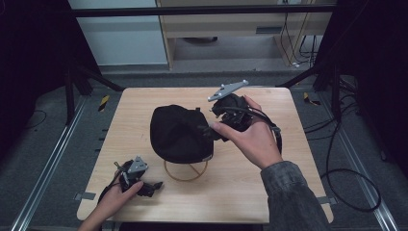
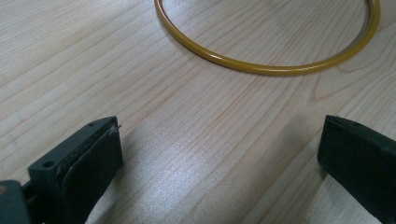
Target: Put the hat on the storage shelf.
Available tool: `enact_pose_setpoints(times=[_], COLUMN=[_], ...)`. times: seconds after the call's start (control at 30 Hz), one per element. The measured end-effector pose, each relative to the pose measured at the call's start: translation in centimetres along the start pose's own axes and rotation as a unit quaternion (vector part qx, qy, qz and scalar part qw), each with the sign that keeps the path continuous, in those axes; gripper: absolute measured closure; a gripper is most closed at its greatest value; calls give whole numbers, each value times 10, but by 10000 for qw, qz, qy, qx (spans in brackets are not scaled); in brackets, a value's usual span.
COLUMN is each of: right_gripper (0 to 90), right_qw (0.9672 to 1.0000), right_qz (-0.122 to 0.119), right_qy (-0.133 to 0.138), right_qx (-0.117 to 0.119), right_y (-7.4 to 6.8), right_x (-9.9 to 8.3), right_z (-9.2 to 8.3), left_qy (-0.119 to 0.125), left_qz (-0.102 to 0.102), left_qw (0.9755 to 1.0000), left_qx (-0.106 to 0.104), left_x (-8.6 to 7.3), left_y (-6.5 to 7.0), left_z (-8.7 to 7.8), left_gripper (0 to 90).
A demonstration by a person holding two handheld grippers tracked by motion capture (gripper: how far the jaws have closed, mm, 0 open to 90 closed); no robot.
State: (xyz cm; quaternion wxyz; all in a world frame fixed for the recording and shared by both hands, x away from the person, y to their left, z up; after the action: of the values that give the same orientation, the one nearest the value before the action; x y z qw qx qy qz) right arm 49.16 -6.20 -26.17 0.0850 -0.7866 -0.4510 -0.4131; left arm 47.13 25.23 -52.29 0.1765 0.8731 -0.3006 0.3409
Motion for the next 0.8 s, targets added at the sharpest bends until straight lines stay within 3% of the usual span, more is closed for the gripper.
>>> enact_pose_setpoints(times=[0.27,0.47,0.8], right_gripper=[73,81,110], right_qw=[9998,9993,9984], right_qz=[134,363,497], right_qy=[-24,24,-84], right_qx=[-110,-132,-267], right_y=[5,8,10], right_x=[-16,-28,-53], right_z=[-7,-10,-12], left_qy=[-4,-8,5], left_qz=[6,9,3], left_qw=[10000,10000,10000], left_qx=[0,-2,2], left_x=[0,0,0], left_y=[0,0,0], left_z=[0,0,0], left_gripper=[0,0,0])
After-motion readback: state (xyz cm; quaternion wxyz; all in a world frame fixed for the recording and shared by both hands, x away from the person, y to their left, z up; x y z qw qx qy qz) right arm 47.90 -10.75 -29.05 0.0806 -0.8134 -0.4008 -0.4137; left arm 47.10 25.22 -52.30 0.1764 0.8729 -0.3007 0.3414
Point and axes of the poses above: each handheld gripper's, and its own axes: z roughly forward along the jaws, x roughly out of its top, y roughly to its right, the point moved 2 cm from there along z, roughly forward along the jaws, and after that the axes turned 10 degrees about -z, right-handed, at the moved point
